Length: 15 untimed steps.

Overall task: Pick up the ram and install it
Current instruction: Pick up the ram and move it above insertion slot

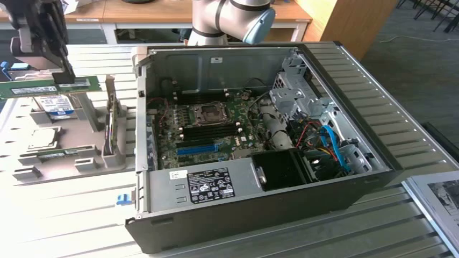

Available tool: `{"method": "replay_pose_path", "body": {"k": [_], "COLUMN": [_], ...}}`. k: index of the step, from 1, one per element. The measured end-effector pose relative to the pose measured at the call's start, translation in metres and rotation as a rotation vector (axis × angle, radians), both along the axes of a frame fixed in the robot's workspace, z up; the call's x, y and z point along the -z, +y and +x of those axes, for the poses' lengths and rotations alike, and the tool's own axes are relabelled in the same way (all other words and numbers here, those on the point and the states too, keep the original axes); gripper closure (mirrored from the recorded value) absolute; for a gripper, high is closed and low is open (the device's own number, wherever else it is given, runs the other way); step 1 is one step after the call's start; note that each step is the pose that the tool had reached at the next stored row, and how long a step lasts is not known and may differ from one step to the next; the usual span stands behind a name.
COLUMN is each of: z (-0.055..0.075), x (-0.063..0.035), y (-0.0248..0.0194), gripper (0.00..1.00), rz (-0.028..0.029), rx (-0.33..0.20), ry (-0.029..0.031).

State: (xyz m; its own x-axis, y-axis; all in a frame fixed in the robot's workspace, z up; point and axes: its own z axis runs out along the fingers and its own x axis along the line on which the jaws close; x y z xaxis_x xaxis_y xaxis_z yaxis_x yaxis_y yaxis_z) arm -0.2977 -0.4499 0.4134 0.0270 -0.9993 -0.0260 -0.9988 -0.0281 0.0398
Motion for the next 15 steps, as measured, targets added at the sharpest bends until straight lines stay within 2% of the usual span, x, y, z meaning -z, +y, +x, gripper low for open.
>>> {"method": "replay_pose_path", "body": {"k": [15], "z": [0.028], "x": [0.0000], "y": [0.0000], "gripper": [0.88], "rz": [0.0000], "rx": [0.000], "ry": [0.0000]}}
